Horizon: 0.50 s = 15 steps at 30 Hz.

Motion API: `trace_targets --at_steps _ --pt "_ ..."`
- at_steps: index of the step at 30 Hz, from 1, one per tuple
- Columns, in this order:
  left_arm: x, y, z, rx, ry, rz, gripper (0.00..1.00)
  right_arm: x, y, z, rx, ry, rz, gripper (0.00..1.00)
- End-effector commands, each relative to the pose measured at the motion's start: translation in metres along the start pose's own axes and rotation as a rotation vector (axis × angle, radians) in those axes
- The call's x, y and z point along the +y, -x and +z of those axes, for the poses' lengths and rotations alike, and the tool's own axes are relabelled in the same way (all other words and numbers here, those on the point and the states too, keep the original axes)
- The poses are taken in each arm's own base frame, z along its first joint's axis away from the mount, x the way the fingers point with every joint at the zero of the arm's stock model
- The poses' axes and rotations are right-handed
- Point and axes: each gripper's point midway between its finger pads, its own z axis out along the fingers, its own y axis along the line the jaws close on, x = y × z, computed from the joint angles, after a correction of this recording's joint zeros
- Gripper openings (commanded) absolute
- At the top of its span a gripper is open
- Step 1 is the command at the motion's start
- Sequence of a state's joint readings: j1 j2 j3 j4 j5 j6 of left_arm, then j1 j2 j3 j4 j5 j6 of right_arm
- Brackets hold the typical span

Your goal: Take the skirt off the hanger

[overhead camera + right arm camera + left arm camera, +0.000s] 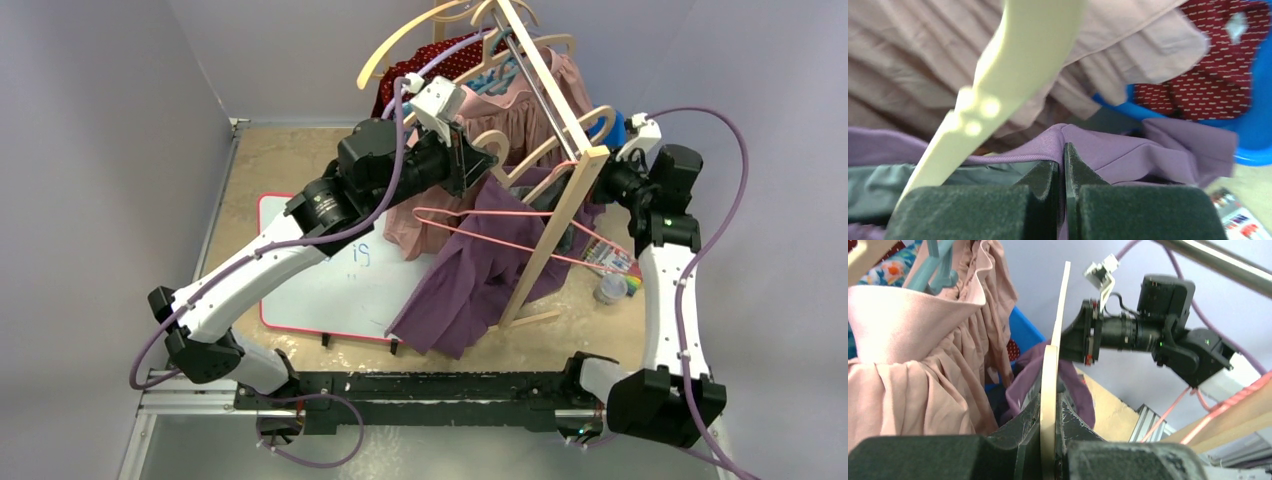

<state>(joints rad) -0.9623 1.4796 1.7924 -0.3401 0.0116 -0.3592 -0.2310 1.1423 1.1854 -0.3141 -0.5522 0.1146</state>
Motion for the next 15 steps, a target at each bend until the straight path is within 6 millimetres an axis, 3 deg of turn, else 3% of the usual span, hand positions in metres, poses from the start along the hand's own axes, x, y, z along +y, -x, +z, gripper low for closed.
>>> trace_targets --at_steps 1,4,10,15 --pt "-0.020 0.088 -0.013 -0.367 -0.078 -0.055 0.00 0.057 0.009 -0.015 -0.069 0.293 0.035 0.00" --pt "-0.024 0.105 -0.009 -0.483 -0.111 -0.080 0.00 0.067 0.011 -0.021 -0.085 0.336 0.040 0.00" --pt "-0.027 0.117 0.003 -0.544 -0.134 -0.114 0.00 0.056 0.018 -0.022 -0.092 0.251 0.039 0.00" --pt "-0.019 0.109 -0.004 -0.496 -0.078 -0.076 0.00 0.027 0.074 -0.040 -0.279 -0.016 0.013 0.00"
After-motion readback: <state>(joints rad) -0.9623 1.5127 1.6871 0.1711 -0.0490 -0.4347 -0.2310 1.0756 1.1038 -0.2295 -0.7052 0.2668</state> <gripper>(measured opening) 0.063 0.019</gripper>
